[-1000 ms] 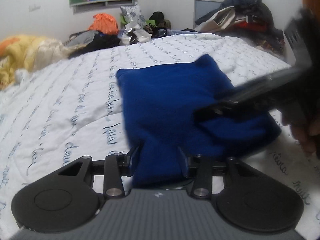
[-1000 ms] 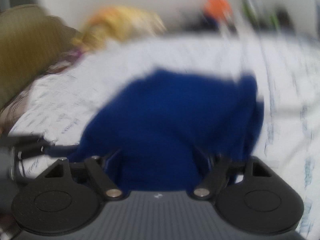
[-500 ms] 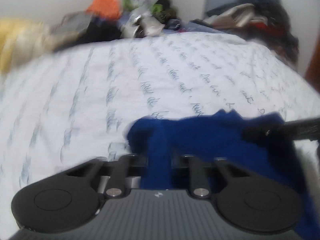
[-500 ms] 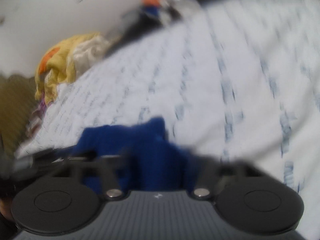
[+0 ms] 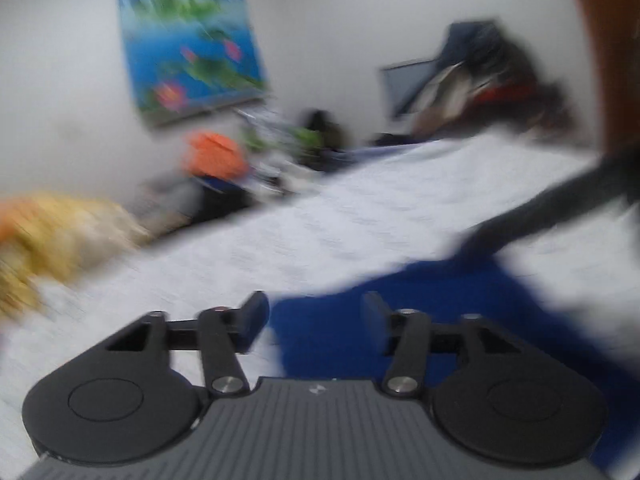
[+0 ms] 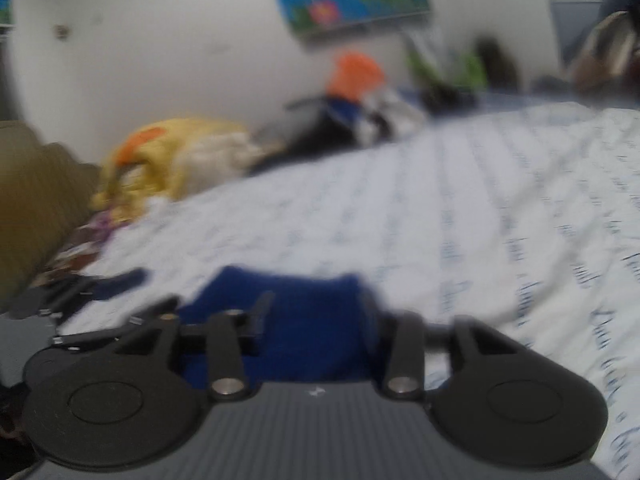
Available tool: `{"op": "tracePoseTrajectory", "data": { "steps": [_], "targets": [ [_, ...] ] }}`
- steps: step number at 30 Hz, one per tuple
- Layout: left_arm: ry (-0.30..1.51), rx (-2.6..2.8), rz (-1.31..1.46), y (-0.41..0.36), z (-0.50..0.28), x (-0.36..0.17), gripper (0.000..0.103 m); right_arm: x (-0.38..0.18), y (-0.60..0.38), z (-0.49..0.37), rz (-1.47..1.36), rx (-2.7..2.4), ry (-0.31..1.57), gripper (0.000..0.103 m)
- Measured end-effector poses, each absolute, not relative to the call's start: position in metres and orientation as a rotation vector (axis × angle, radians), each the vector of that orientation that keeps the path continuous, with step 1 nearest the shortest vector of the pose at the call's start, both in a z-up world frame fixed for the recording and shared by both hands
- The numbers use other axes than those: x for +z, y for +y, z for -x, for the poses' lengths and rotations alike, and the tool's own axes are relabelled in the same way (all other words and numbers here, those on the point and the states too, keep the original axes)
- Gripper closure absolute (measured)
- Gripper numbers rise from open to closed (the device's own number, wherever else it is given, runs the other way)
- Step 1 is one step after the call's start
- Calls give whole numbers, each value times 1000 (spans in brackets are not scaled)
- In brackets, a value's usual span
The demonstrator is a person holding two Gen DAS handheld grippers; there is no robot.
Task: Fold small clothes
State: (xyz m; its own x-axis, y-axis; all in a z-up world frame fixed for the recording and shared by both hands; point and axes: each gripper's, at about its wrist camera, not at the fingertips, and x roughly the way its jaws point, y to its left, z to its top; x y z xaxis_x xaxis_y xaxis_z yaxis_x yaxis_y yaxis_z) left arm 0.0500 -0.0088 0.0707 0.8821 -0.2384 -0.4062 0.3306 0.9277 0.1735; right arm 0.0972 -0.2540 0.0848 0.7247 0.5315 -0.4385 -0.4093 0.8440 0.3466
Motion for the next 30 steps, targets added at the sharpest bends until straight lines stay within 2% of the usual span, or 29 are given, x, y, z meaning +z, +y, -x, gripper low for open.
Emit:
{"op": "tracePoseTrajectory", "data": {
  "steps": [1, 2, 3, 4, 6, 8, 9, 11, 14, 15, 17, 21, 25, 27, 28, 29, 30],
  "targets": [
    [479, -365, -213, -11, -53, 65, 38, 83, -242, -91, -214, 569, 579, 28],
    [586, -401, -206, -14, -61, 53, 38, 76, -232, -90, -188, 590, 621, 27],
    [619, -403, -203, -15, -65, 41, 37, 62, -223, -95, -165, 590, 674, 28],
    [570, -399, -192, -11, -63, 36, 36, 47, -219, -102, -146, 581, 712, 28],
    [601, -382, -161, -4, -67, 44, 38, 36, -223, -100, -126, 606, 623, 28],
    [610, -347, -130, 4, -57, 60, 46, 49, -224, -94, -172, 567, 678, 28],
    [603, -340, -117, 8, -46, 65, 46, 57, -225, -87, -192, 553, 700, 27],
    [591, -356, -109, 13, -12, 67, 33, 68, -238, -59, -251, 599, 680, 27],
    [667, -329, -137, 5, 16, 36, 30, 61, -235, -27, -181, 618, 693, 28],
    [610, -309, -160, 4, 29, 27, 30, 48, -228, -26, -103, 605, 734, 28],
    [620, -292, -132, 8, 37, 31, 32, 44, -225, -14, -31, 621, 670, 28],
    [693, -274, 52, 40, 35, 42, 28, 66, -258, -9, -258, 582, 732, 27],
    [796, -290, 247, 64, 15, 42, 32, 42, -270, -27, -360, 561, 942, 26],
    [850, -348, 324, 65, 6, 44, 57, 38, -271, -28, -376, 595, 916, 26],
    [877, -345, 334, 63, 2, 43, 78, 38, -271, -29, -385, 601, 922, 31],
    [884, -323, 305, 59, -1, 44, 86, 37, -269, -32, -385, 608, 939, 63],
    [886, -323, 283, 57, -2, 46, 88, 36, -266, -35, -358, 595, 957, 86]
  ]
}}
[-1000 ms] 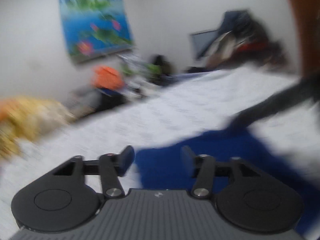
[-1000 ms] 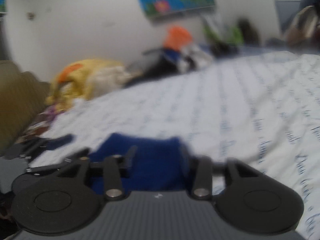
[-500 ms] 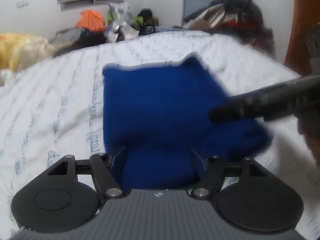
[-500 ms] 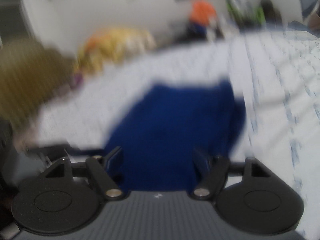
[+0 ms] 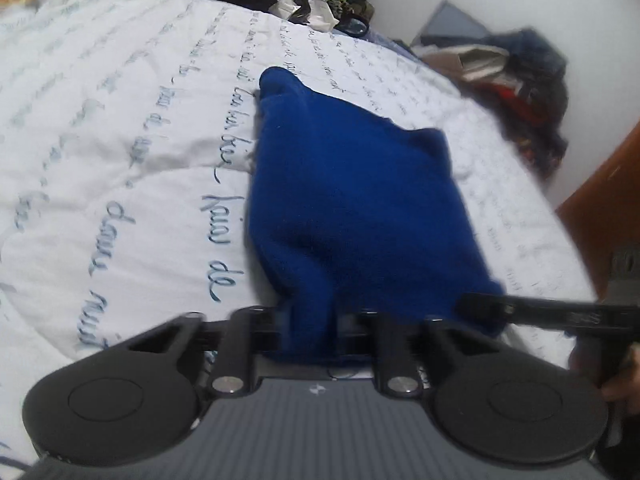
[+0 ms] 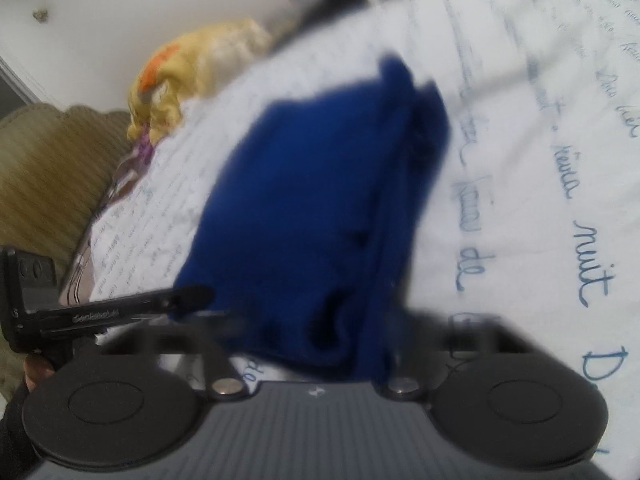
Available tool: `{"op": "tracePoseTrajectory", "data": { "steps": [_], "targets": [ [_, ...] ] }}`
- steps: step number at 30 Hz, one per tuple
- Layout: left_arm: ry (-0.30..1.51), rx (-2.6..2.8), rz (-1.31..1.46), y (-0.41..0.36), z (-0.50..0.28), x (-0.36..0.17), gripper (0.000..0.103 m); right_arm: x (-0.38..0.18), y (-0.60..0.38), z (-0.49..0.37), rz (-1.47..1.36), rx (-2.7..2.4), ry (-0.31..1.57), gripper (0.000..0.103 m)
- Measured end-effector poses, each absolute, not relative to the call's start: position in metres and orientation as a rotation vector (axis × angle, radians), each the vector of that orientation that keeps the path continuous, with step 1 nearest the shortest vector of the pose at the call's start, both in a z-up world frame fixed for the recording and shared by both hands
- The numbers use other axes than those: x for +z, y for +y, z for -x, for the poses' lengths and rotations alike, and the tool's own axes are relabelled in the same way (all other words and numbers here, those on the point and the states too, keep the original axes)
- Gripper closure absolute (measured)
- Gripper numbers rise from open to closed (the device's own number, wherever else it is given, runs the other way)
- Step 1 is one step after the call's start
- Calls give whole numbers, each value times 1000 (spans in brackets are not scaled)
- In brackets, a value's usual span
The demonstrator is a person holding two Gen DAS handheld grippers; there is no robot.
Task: Fold small clothes
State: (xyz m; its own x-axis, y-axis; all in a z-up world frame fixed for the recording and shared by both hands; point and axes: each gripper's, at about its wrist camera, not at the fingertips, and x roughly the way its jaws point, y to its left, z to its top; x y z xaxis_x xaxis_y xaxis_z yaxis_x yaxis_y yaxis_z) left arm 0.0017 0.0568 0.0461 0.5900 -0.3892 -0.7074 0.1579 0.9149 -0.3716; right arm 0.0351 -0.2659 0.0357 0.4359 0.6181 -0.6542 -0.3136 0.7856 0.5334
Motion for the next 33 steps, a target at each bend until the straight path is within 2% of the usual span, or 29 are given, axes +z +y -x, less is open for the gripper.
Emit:
{"op": "tracePoseTrajectory", "data": {
  "steps": [2, 6, 8, 9, 11, 12, 14, 15, 17, 19, 20, 21, 23, 25, 27, 28, 29, 30, 32, 33],
  "targets": [
    [875, -317, 289, 57, 7, 55, 91, 37, -267, -35, -343, 606, 961, 90],
    [812, -373, 208, 52, 48, 67, 90, 56, -281, -8, -292, 648, 886, 90],
    [819, -327, 90, 42, 52, 54, 81, 50, -288, 0, -249, 624, 886, 89],
    [813, -294, 38, 39, 53, 47, 73, 43, -288, 2, -223, 602, 893, 84],
    [747, -235, -15, 38, 64, 46, 45, 39, -291, 8, -226, 576, 873, 76],
    [700, -211, -33, 36, 73, 52, 41, 46, -291, 15, -218, 541, 843, 69],
    [607, -223, -61, 29, 86, 66, 39, 65, -285, 33, -165, 504, 717, 60],
    [580, -247, -61, 22, 92, 72, 39, 73, -277, 41, -134, 518, 656, 51],
    [600, -328, -83, 2, 94, 70, 35, 81, -255, 43, -86, 567, 610, 40],
    [698, -359, -113, -13, 80, 48, 38, 76, -231, 31, -48, 618, 657, 40],
    [727, -341, -134, -16, 74, 33, 42, 65, -221, 21, -29, 613, 711, 41],
    [657, -307, -204, -19, 79, 29, 42, 49, -217, 10, -11, 595, 780, 41],
    [665, -308, -206, -14, 83, 31, 44, 34, -224, 15, 5, 630, 712, 41],
    [671, -301, -149, -2, 92, 42, 48, 45, -231, 23, -34, 608, 759, 41],
    [662, -287, -111, 7, 103, 49, 44, 59, -240, 40, -88, 593, 749, 39],
    [663, -261, -102, 8, 107, 48, 38, 62, -244, 51, -97, 581, 719, 35],
    [668, -236, -104, 5, 110, 45, 31, 60, -244, 63, -104, 558, 700, 23],
    [684, -218, -114, 3, 111, 40, 29, 55, -242, 70, -88, 529, 698, 16],
    [710, -189, -120, 0, 105, 31, 21, 32, -228, 76, 1, 471, 747, 15],
    [711, -172, -122, 1, 106, 31, 20, 27, -223, 84, 72, 444, 694, 13]
  ]
}}
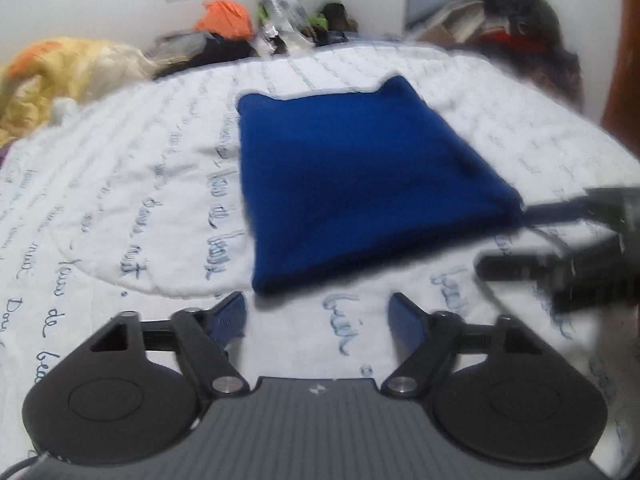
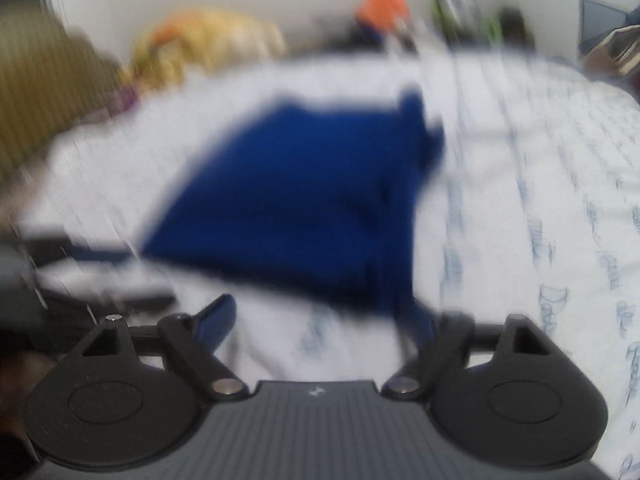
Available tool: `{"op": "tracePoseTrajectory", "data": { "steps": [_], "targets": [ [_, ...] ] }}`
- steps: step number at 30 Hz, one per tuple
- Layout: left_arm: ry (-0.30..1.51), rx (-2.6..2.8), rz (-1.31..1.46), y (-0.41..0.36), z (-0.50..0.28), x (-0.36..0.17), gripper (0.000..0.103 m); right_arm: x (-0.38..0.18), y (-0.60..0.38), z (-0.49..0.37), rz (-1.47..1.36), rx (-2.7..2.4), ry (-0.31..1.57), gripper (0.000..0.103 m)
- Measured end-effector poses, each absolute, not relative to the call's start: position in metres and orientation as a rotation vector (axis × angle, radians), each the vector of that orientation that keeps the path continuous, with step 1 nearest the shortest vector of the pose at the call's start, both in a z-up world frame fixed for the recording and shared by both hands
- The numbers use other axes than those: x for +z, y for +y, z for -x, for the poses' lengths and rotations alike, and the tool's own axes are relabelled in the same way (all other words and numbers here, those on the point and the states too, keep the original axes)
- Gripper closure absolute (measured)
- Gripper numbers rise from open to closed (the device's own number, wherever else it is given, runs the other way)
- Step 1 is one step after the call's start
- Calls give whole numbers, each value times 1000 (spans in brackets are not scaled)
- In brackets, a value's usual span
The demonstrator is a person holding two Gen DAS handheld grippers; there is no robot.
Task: Fold small clothes
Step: 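Open both tools and pull them back from the folded sweater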
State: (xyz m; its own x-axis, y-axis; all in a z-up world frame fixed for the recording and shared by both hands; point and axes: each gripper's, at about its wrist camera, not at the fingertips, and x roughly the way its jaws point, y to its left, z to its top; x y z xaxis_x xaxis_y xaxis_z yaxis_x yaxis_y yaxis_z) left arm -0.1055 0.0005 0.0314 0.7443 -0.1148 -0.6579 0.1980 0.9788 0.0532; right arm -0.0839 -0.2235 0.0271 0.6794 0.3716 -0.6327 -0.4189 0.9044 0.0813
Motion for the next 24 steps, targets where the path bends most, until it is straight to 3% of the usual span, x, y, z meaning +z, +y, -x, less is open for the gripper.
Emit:
{"op": "tracePoseTrajectory", "data": {
  "steps": [2, 7, 11, 15, 24],
  "targets": [
    [731, -162, -109, 3, 108, 37, 23, 24, -218, 89, 130, 424, 720, 13],
    [732, -137, -99, 8, 116, 34, 20, 22, -234, 85, 67, 365, 739, 11],
    [703, -109, -82, 6, 111, 30, 14, 14, -224, 71, 74, 292, 716, 0],
    [691, -75, -106, 3, 98, 26, 1, 20, -220, 72, 63, 232, 685, 0],
    [688, -33, -36, 10, 92, 24, 0, 21, -226, 83, 19, 192, 669, 0]
  ]
}}
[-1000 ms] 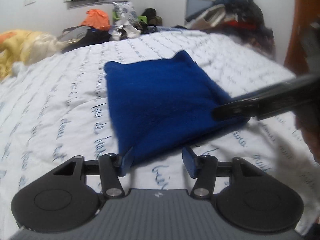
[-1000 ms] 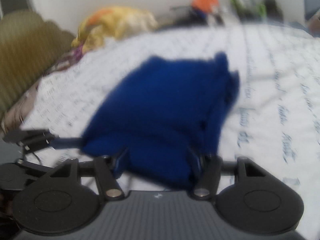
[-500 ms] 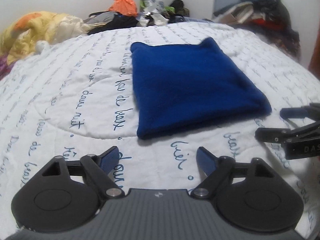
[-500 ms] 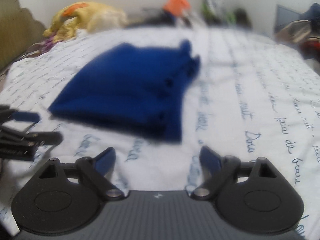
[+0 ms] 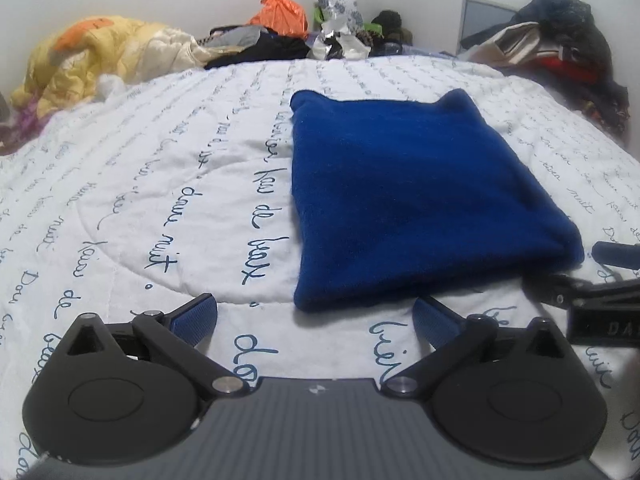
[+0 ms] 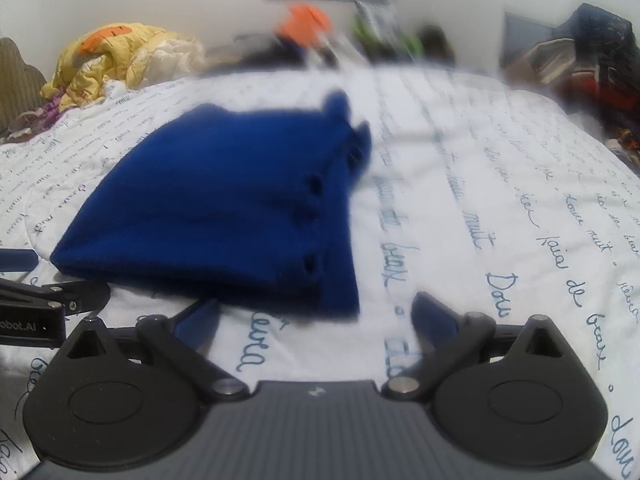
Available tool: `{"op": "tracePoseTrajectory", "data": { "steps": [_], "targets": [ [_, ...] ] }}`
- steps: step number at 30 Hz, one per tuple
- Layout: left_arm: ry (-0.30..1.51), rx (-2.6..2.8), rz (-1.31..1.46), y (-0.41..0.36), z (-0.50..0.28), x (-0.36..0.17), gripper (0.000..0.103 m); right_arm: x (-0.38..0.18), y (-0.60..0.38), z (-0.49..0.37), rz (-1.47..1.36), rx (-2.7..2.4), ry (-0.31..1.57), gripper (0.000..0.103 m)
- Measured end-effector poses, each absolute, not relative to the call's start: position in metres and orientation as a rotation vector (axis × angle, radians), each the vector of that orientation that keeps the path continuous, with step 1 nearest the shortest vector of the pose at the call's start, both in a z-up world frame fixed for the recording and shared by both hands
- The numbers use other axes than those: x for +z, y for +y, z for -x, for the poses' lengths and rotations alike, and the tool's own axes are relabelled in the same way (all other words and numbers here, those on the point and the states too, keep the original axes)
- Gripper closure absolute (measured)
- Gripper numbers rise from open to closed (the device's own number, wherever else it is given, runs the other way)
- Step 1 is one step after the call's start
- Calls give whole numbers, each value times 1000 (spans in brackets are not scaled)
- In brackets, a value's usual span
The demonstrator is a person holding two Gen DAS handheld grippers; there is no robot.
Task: Fold small clothes
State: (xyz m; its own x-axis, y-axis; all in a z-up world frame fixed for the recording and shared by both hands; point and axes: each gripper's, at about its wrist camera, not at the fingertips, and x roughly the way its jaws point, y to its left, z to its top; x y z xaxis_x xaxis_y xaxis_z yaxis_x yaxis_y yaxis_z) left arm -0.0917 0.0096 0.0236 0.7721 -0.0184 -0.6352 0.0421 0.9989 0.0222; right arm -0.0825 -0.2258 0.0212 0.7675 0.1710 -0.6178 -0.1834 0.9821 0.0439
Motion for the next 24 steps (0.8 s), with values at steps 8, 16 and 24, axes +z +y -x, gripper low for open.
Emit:
{"op": "tracePoseTrajectory", "data": {
  "steps": [8, 16, 24],
  "targets": [
    [675, -50, -29, 12, 96, 23, 0, 22, -224, 83, 12, 188, 664, 0],
    [668, -53, -8, 16, 98, 23, 0, 20, -218, 83, 42, 177, 668, 0],
    [668, -53, -9, 16, 98, 23, 0, 20, -217, 84, 42, 177, 669, 0]
  ]
}}
